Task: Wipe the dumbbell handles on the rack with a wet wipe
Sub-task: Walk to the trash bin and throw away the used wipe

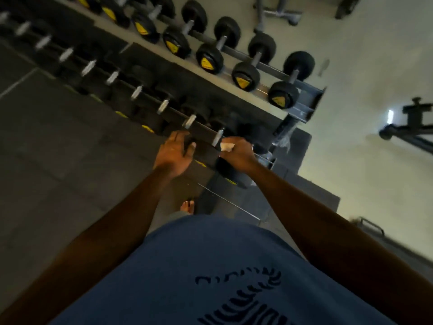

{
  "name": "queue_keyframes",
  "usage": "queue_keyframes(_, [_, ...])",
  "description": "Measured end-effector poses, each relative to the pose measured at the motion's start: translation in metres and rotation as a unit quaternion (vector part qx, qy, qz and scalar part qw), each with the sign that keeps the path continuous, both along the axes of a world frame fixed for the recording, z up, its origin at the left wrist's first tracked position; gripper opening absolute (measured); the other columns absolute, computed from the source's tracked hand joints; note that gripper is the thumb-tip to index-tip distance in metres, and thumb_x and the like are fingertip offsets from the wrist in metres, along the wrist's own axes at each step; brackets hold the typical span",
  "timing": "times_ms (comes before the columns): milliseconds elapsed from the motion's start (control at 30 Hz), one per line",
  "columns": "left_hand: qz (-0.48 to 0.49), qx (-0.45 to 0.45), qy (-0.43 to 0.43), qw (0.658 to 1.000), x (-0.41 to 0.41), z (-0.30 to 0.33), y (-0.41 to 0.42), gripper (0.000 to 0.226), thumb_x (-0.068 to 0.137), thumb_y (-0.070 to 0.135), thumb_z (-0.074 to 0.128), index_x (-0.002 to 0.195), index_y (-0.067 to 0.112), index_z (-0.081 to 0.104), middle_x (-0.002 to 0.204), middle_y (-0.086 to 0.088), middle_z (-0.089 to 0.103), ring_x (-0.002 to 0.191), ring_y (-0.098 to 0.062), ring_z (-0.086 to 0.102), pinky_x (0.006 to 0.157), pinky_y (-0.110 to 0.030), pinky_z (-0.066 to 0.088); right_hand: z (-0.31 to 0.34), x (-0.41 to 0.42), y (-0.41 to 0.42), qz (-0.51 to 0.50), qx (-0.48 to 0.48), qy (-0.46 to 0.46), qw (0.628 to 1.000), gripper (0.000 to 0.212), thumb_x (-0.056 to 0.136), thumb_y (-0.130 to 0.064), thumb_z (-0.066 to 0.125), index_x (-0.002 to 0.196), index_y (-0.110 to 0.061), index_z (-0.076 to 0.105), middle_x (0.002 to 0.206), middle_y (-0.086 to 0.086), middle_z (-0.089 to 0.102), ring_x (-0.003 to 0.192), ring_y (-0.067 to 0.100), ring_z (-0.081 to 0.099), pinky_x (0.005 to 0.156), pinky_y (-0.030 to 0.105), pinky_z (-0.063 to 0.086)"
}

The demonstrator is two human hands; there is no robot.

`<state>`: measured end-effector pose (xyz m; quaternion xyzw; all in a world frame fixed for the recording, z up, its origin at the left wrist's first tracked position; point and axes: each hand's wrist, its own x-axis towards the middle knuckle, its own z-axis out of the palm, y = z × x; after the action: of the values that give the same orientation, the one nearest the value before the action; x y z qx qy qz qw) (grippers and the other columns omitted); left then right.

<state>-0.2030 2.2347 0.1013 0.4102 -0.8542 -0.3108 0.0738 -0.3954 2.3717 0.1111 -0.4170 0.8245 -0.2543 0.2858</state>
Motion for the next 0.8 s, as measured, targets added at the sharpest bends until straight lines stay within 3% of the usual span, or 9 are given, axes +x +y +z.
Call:
queue_keyframes(133, [0.082, -0.011, -0.030, 0.996, 0.064, 0.002, -0.022, 0.065, 0.101, 0.061, 0.046, 0.150, 0.019, 0.054, 0.150, -0.010, 0.053, 0.140, -0.035, 0.051, 0.117, -0.047, 0.044, 0.003, 0.038, -0.050, 0.031, -0.057, -0.016, 0.998, 0.023, 0.088, -0.001, 0.073, 0.111, 0.004, 0.074, 0.111, 0.021, 0.073, 0.101, 0.024, 0.069, 0.087, 0.026, 0.052])
queue_keyframes(233, [0.146, -0.025, -0.036, 0.988, 0.112, 0.011, -0.039, 0.060, 0.106, 0.052, 0.052, 0.153, 0.015, 0.050, 0.153, -0.016, 0.052, 0.144, -0.038, 0.048, 0.118, -0.047, 0.041, 0.005, 0.080, -0.099, 0.067, -0.079, -0.007, 0.995, 0.023, 0.089, -0.015, 0.074, 0.112, -0.014, 0.077, 0.112, 0.009, 0.076, 0.106, 0.025, 0.071, 0.095, 0.037, 0.056])
queue_keyframes(367, [0.207, -0.034, -0.034, 0.977, 0.184, 0.016, -0.075, 0.056, 0.108, 0.045, 0.057, 0.156, 0.016, 0.049, 0.155, -0.015, 0.049, 0.142, -0.039, 0.050, 0.117, -0.049, 0.042, 0.007, 0.146, -0.167, 0.141, -0.103, 0.029, 0.984, 0.024, 0.089, -0.033, 0.072, 0.112, -0.028, 0.075, 0.110, -0.004, 0.075, 0.103, 0.018, 0.070, 0.088, 0.039, 0.058])
queue_keyframes(667, [0.251, -0.085, -0.085, 0.961, 0.369, 0.024, -0.205, 0.068, 0.107, 0.057, 0.045, 0.159, 0.013, 0.043, 0.158, -0.015, 0.048, 0.142, -0.040, 0.050, 0.123, -0.051, 0.036, 0.018, 0.312, -0.325, 0.220, -0.168, 0.072, 0.958, 0.024, 0.090, -0.041, 0.069, 0.110, -0.031, 0.072, 0.106, -0.007, 0.074, 0.098, 0.018, 0.071, 0.079, 0.040, 0.060])
queue_keyframes(800, [0.265, -0.080, -0.099, 0.956, 0.445, 0.031, -0.276, 0.066, 0.107, 0.057, 0.044, 0.159, 0.017, 0.043, 0.160, -0.012, 0.047, 0.144, -0.038, 0.049, 0.125, -0.051, 0.034, 0.021, 0.383, -0.400, 0.223, -0.159, 0.054, 0.960, 0.029, 0.091, -0.041, 0.071, 0.118, -0.031, 0.072, 0.112, -0.007, 0.074, 0.100, 0.015, 0.069, 0.080, 0.030, 0.057])
